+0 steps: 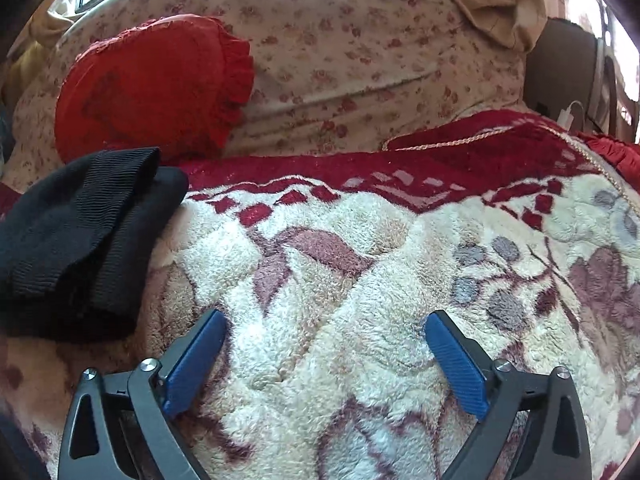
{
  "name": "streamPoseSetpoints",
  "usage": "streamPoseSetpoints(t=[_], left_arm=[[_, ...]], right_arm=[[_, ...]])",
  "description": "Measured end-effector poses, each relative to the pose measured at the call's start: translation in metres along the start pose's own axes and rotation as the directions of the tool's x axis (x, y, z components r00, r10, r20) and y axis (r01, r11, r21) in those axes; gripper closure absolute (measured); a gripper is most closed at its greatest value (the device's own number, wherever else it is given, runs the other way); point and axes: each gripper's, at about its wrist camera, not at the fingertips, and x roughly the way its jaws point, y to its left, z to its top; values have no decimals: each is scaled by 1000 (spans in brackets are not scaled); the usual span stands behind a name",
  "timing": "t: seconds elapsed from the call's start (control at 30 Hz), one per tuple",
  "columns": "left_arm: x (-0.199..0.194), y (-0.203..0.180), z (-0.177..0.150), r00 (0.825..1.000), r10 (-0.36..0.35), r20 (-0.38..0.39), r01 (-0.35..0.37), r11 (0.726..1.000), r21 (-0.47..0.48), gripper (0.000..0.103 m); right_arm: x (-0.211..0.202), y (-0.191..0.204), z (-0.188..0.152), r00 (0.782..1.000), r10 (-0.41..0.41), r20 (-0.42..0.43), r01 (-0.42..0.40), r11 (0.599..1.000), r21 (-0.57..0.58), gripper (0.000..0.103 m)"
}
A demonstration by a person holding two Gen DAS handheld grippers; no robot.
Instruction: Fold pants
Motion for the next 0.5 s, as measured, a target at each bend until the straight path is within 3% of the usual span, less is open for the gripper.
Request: streamPoseSetpoints(t=[0.5], left_arm=[[3,2,0,999,-37,-27,36,999,-23,1]], right_arm=[[-4,-3,-9,999,23,36,-24,999,36,3]])
